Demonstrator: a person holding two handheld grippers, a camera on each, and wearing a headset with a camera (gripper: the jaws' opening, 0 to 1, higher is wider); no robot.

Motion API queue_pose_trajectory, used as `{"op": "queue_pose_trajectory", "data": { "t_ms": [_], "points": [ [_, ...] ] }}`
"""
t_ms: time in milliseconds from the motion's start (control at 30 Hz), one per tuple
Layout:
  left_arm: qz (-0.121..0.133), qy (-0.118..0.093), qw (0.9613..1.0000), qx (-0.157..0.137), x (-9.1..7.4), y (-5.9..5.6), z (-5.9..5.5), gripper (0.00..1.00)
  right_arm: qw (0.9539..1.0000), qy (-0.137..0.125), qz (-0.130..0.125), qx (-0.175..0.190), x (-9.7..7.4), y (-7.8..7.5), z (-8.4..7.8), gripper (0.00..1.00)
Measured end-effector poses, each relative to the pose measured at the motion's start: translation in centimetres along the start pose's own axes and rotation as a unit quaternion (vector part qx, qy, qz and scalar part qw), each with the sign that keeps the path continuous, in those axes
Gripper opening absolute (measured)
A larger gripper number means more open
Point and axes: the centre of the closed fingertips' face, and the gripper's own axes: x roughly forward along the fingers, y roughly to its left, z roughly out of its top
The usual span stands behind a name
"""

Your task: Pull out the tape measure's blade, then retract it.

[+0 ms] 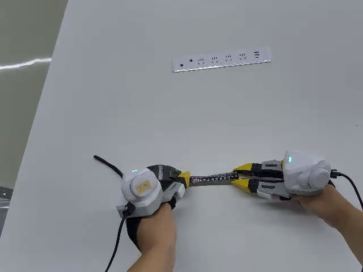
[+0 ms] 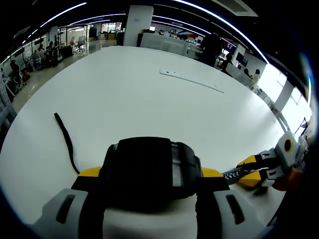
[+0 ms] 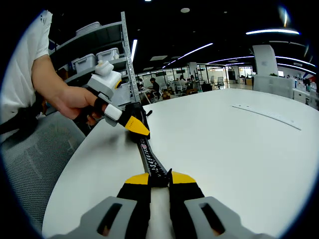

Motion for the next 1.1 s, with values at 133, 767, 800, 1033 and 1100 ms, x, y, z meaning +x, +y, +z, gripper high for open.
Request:
{"op": "queue_pose_trajectory", "data": {
  "t_ms": [133,767,800,1033,1100],
  "points": [
    [0.000,-0.001,1.0000,0.000,0.0,0.0,0.0,0.73,1.0000,-0.001,0.002,0.000,0.3,0.1,0.1,0.12],
    [0.000,-0.001,1.0000,-0.001,0.1,-0.2,0.1,0.73,0.9999,-0.004,0.014,0.000,2.4,0.7,1.0,0.12],
    [0.000,-0.001,1.0000,-0.001,0.1,-0.2,0.1,0.73,0.9999,-0.004,0.015,0.000,2.5,0.7,1.0,0.12],
    [0.000,-0.001,1.0000,-0.001,0.2,-0.2,0.1,0.73,0.9998,-0.005,0.017,-0.001,3.4,1.0,1.3,0.12],
    [0.000,-0.001,1.0000,-0.001,0.2,-0.2,0.1,0.73,0.9998,-0.006,0.018,-0.001,3.7,1.1,1.4,0.12]
  ]
}}
